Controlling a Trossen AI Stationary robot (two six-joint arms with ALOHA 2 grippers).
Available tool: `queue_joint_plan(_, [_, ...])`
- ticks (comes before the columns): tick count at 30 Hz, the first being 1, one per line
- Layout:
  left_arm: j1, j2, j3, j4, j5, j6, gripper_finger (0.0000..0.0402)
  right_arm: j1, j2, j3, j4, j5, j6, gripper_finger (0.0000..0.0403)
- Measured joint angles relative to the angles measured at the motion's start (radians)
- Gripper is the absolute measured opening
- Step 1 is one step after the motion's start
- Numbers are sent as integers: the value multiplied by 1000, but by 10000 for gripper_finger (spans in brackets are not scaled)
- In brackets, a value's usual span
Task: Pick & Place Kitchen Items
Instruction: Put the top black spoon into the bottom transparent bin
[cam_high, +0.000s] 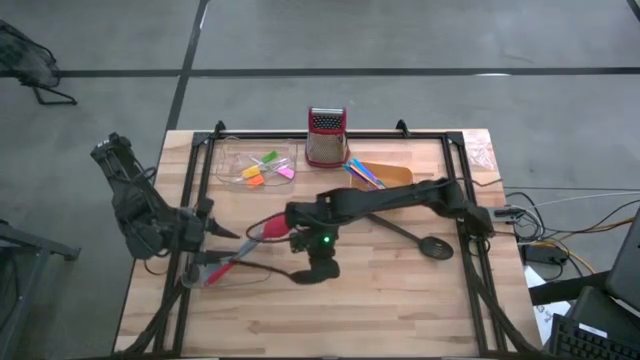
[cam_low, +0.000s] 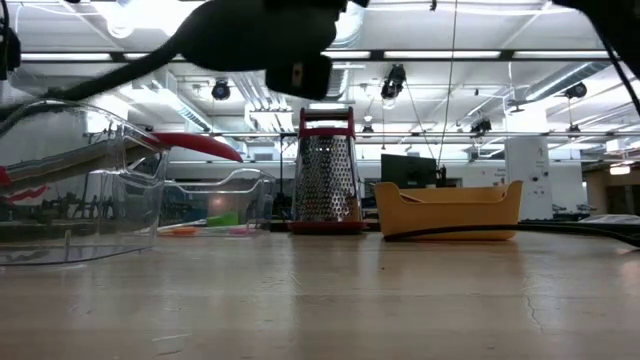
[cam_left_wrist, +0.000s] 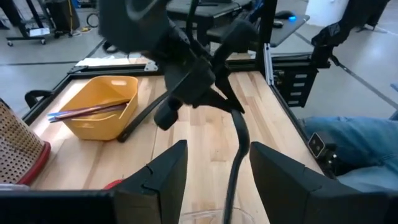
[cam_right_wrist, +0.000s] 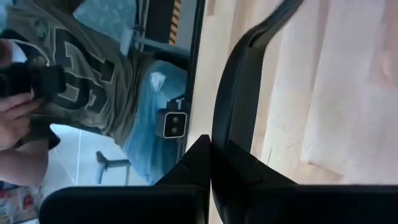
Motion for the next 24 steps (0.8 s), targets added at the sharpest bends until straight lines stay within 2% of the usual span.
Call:
queue_joint_plan(9, [0,22,0,-2,6,-2,181,-27,175,295,-125,-4,-38,13])
queue_joint_plan(24, [0,38,-2,-16,4,-8,181,-66,176,283,-86,-38,-41,16])
